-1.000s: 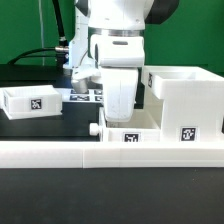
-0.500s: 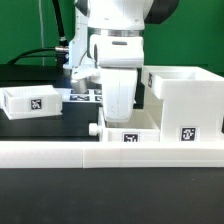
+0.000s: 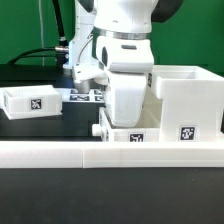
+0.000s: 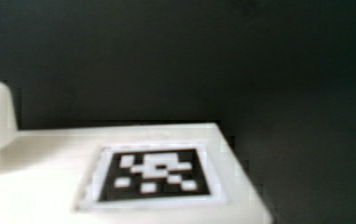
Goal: Assemble drawer
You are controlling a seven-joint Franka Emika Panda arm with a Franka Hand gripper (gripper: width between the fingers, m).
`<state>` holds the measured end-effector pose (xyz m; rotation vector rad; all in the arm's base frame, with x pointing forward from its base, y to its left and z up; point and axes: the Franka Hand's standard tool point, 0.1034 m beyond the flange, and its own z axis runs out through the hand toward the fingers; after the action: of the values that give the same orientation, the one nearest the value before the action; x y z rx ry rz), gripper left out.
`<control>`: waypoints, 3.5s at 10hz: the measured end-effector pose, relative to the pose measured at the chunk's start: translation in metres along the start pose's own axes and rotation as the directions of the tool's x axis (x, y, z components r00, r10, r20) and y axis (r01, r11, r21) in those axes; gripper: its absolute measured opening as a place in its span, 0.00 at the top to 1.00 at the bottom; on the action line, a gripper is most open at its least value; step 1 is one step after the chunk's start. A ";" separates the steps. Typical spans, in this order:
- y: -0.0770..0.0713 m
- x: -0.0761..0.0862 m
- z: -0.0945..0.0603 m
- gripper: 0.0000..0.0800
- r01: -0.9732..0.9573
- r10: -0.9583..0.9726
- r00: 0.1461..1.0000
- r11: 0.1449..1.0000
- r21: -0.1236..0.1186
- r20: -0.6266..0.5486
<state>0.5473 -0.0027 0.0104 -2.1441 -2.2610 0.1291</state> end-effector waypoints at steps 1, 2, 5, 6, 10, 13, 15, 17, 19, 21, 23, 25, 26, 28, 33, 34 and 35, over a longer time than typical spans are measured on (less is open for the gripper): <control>0.000 0.000 0.000 0.94 0.000 0.000 1.000 1.000 -0.001 0.000; 0.000 0.000 0.000 0.94 0.000 0.000 1.000 1.000 -0.001 0.000; 0.000 0.004 -0.001 0.94 -0.010 0.010 1.000 1.000 -0.003 -0.003; 0.000 0.005 -0.002 0.94 -0.010 0.010 1.000 1.000 -0.004 -0.004; 0.000 0.002 0.000 0.94 -0.015 0.015 1.000 1.000 -0.023 -0.016; -0.001 0.010 0.001 0.94 -0.114 0.113 0.993 0.993 -0.019 -0.034; -0.001 0.016 0.002 0.94 -0.125 0.125 0.992 0.992 -0.015 -0.034; -0.002 0.017 0.003 0.94 -0.137 0.137 0.990 0.990 -0.015 -0.035; -0.002 0.016 0.003 0.94 -0.137 0.137 0.990 0.990 -0.015 -0.035; -0.004 0.009 0.002 0.81 -0.124 0.123 0.992 0.992 -0.004 -0.031; -0.002 0.006 -0.006 0.44 -0.125 0.125 0.992 0.992 -0.002 -0.028; 0.000 0.005 -0.017 0.25 -0.130 0.130 0.991 0.991 0.000 -0.023; 0.003 0.004 -0.024 0.20 -0.130 0.130 0.991 0.991 0.005 -0.019; 0.006 -0.002 -0.042 0.19 -0.133 0.133 0.991 0.991 0.021 -0.005; 0.007 -0.026 -0.049 0.19 -0.146 0.145 0.989 0.989 0.032 0.007; 0.007 -0.028 -0.048 0.19 -0.146 0.146 0.989 0.989 0.033 0.005; 0.006 -0.029 -0.046 0.19 -0.144 0.144 0.990 0.989 0.036 0.003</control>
Offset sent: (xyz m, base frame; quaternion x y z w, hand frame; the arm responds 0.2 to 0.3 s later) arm 0.0000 0.0000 0.0000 0.0000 0.0000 0.0000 1.0000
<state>0.5584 -0.0297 0.0570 -2.2877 -2.0848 0.1720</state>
